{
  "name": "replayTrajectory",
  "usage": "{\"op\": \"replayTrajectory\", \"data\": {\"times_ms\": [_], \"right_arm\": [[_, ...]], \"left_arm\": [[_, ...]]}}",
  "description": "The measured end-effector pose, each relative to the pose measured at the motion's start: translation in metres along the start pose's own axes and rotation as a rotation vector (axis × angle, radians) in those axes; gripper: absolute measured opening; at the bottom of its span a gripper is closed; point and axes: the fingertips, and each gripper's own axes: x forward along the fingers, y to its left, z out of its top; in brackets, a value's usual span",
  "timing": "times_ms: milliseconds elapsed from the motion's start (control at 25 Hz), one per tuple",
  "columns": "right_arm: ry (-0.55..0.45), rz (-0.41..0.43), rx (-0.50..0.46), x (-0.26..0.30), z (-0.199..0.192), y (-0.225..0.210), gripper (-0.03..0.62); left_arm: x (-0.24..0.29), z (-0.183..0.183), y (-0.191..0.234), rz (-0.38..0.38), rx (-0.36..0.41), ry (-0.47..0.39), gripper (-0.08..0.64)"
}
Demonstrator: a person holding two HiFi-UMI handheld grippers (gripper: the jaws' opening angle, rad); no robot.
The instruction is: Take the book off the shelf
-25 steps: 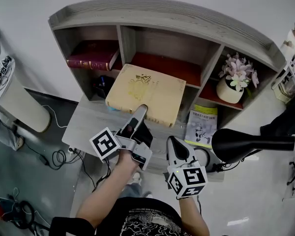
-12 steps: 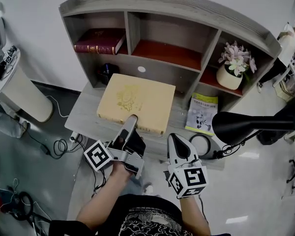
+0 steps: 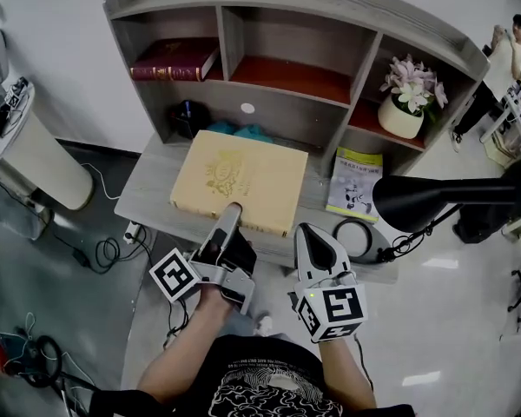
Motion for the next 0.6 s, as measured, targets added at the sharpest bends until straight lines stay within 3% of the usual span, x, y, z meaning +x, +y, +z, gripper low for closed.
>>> {"op": "replayTrajectory", "data": {"times_ms": [600], "right_arm": [[0.006, 0.002, -0.009, 0.0002, -0.0042, -0.0020, 0.014]], "left_arm": [[-0.0017, -0.0018, 0.0043, 0.016, -0.001, -0.004, 0.204]]}}
